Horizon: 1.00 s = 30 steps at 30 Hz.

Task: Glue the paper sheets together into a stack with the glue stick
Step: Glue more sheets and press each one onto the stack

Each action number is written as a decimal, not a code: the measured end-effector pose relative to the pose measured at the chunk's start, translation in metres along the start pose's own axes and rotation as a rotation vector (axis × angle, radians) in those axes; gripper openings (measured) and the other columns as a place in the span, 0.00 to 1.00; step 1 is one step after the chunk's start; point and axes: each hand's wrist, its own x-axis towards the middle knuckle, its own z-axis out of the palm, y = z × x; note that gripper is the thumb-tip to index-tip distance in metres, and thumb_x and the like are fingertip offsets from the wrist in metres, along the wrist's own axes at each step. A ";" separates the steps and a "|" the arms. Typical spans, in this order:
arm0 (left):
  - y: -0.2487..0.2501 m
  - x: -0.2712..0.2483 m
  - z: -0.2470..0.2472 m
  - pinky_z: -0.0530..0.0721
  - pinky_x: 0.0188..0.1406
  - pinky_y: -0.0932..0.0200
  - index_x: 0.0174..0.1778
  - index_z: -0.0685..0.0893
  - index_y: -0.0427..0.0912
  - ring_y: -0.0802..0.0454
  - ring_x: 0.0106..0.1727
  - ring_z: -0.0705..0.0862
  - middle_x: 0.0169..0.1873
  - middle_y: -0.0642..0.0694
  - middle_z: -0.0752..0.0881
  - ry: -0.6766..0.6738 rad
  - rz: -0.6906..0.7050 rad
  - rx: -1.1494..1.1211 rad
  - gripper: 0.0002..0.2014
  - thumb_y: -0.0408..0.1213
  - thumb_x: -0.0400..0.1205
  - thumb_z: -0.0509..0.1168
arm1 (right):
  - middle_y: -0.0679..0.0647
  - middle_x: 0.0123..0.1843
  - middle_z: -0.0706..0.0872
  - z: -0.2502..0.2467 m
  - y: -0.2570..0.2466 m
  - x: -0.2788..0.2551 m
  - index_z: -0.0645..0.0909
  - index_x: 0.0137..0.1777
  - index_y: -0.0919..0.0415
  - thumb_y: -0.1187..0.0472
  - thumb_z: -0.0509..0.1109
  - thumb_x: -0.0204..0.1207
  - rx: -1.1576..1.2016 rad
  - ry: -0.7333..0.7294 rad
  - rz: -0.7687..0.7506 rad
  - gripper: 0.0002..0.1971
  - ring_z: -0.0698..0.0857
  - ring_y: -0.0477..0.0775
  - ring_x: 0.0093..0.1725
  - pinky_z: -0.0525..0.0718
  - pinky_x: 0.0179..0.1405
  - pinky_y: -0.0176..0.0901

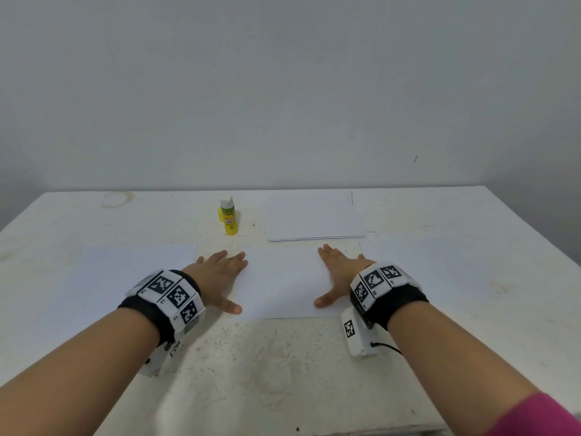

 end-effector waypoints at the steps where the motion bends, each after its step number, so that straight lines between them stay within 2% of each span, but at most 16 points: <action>1: -0.001 0.000 0.000 0.50 0.82 0.36 0.85 0.39 0.46 0.47 0.85 0.40 0.84 0.52 0.36 0.000 0.001 -0.007 0.53 0.65 0.75 0.65 | 0.49 0.85 0.33 0.000 -0.002 0.000 0.31 0.84 0.58 0.34 0.73 0.68 -0.005 0.002 0.005 0.62 0.41 0.49 0.85 0.45 0.82 0.65; 3: -0.003 -0.001 0.001 0.50 0.81 0.35 0.85 0.39 0.47 0.47 0.85 0.40 0.84 0.53 0.37 -0.003 0.004 -0.024 0.55 0.65 0.74 0.67 | 0.51 0.86 0.37 -0.002 -0.006 -0.002 0.33 0.84 0.60 0.35 0.75 0.67 0.006 0.021 0.023 0.63 0.44 0.51 0.85 0.48 0.82 0.63; 5: -0.003 -0.001 0.000 0.53 0.81 0.36 0.85 0.44 0.47 0.47 0.85 0.45 0.85 0.52 0.42 0.016 0.002 -0.046 0.53 0.69 0.72 0.64 | 0.57 0.85 0.52 -0.003 -0.008 -0.006 0.42 0.84 0.65 0.37 0.79 0.63 0.054 0.084 0.077 0.63 0.57 0.56 0.83 0.58 0.80 0.59; 7: 0.001 -0.002 -0.007 0.66 0.76 0.43 0.81 0.60 0.46 0.47 0.79 0.61 0.81 0.48 0.60 0.098 -0.020 -0.028 0.47 0.74 0.72 0.55 | 0.59 0.76 0.69 -0.003 -0.012 -0.009 0.54 0.79 0.66 0.38 0.82 0.59 0.086 0.156 0.137 0.58 0.70 0.60 0.75 0.69 0.73 0.56; 8: 0.005 -0.001 -0.011 0.72 0.68 0.48 0.74 0.70 0.45 0.47 0.72 0.70 0.74 0.46 0.71 0.159 -0.043 0.009 0.43 0.74 0.72 0.50 | 0.59 0.72 0.72 -0.002 -0.015 -0.010 0.58 0.76 0.65 0.38 0.82 0.57 0.062 0.180 0.156 0.55 0.72 0.60 0.72 0.73 0.69 0.55; 10: 0.016 0.000 -0.019 0.74 0.57 0.53 0.58 0.78 0.42 0.48 0.59 0.77 0.58 0.45 0.80 0.251 -0.104 0.135 0.36 0.71 0.78 0.46 | 0.59 0.69 0.71 -0.001 -0.020 -0.012 0.62 0.73 0.62 0.35 0.82 0.56 -0.020 0.207 0.176 0.52 0.70 0.60 0.71 0.76 0.65 0.55; 11: 0.022 0.001 -0.020 0.73 0.56 0.53 0.57 0.79 0.41 0.47 0.58 0.78 0.56 0.45 0.81 0.278 -0.128 0.194 0.34 0.69 0.80 0.46 | 0.59 0.69 0.70 -0.001 -0.023 -0.012 0.64 0.73 0.61 0.35 0.81 0.57 -0.050 0.210 0.181 0.51 0.68 0.60 0.72 0.76 0.65 0.55; 14: 0.033 0.008 -0.013 0.72 0.62 0.52 0.71 0.70 0.41 0.46 0.68 0.72 0.70 0.43 0.72 0.337 -0.047 0.129 0.28 0.60 0.84 0.55 | 0.60 0.69 0.69 -0.002 -0.031 -0.011 0.68 0.72 0.62 0.39 0.81 0.60 -0.038 0.166 0.199 0.45 0.69 0.61 0.70 0.76 0.64 0.54; 16: 0.041 0.009 -0.010 0.69 0.72 0.50 0.80 0.60 0.41 0.45 0.77 0.64 0.81 0.43 0.58 0.277 0.073 -0.001 0.31 0.52 0.85 0.58 | 0.61 0.68 0.71 -0.002 -0.038 -0.010 0.69 0.71 0.62 0.42 0.81 0.63 -0.035 0.137 0.221 0.42 0.71 0.62 0.69 0.77 0.63 0.53; 17: 0.044 0.009 -0.010 0.68 0.74 0.49 0.82 0.58 0.41 0.45 0.79 0.62 0.82 0.43 0.56 0.230 0.094 -0.046 0.31 0.51 0.86 0.58 | 0.61 0.68 0.72 -0.003 -0.041 -0.011 0.70 0.71 0.62 0.43 0.81 0.65 -0.053 0.124 0.228 0.40 0.72 0.62 0.68 0.77 0.63 0.52; 19: 0.047 0.007 -0.011 0.71 0.71 0.49 0.78 0.65 0.40 0.45 0.74 0.68 0.77 0.41 0.68 0.230 0.085 -0.065 0.27 0.50 0.85 0.58 | 0.60 0.67 0.77 -0.004 -0.047 -0.013 0.71 0.70 0.63 0.51 0.76 0.73 -0.087 0.118 0.203 0.29 0.75 0.61 0.67 0.75 0.63 0.50; 21: 0.045 0.004 -0.014 0.76 0.63 0.54 0.72 0.74 0.43 0.47 0.66 0.75 0.66 0.44 0.78 0.274 0.054 -0.059 0.22 0.49 0.85 0.60 | 0.58 0.65 0.81 -0.004 -0.052 -0.013 0.74 0.68 0.62 0.60 0.66 0.80 -0.081 0.137 0.144 0.17 0.78 0.60 0.65 0.72 0.63 0.49; 22: 0.044 0.002 -0.015 0.76 0.58 0.57 0.68 0.77 0.45 0.48 0.63 0.77 0.63 0.46 0.80 0.286 0.045 -0.062 0.19 0.48 0.84 0.62 | 0.59 0.65 0.81 -0.003 -0.055 -0.012 0.74 0.68 0.63 0.63 0.62 0.81 -0.064 0.144 0.133 0.16 0.78 0.60 0.65 0.72 0.63 0.48; 25: 0.040 -0.001 -0.017 0.75 0.50 0.63 0.59 0.82 0.46 0.52 0.57 0.80 0.55 0.51 0.83 0.317 0.054 -0.108 0.14 0.47 0.80 0.68 | 0.63 0.70 0.74 -0.002 -0.067 -0.014 0.70 0.72 0.65 0.59 0.58 0.83 -0.008 0.133 0.134 0.20 0.71 0.65 0.70 0.71 0.67 0.52; 28: 0.038 -0.002 -0.018 0.73 0.41 0.65 0.48 0.83 0.49 0.56 0.49 0.80 0.43 0.57 0.80 0.314 0.056 -0.144 0.11 0.47 0.74 0.75 | 0.64 0.77 0.63 0.003 -0.080 -0.011 0.58 0.80 0.65 0.46 0.66 0.80 -0.015 0.070 0.139 0.36 0.62 0.71 0.76 0.70 0.72 0.62; 30: 0.038 -0.001 -0.017 0.70 0.34 0.65 0.44 0.79 0.50 0.57 0.45 0.79 0.41 0.57 0.81 0.266 0.040 -0.126 0.17 0.50 0.70 0.78 | 0.63 0.79 0.59 0.003 -0.085 -0.006 0.56 0.81 0.63 0.49 0.71 0.77 0.011 0.067 0.084 0.39 0.60 0.73 0.77 0.72 0.69 0.63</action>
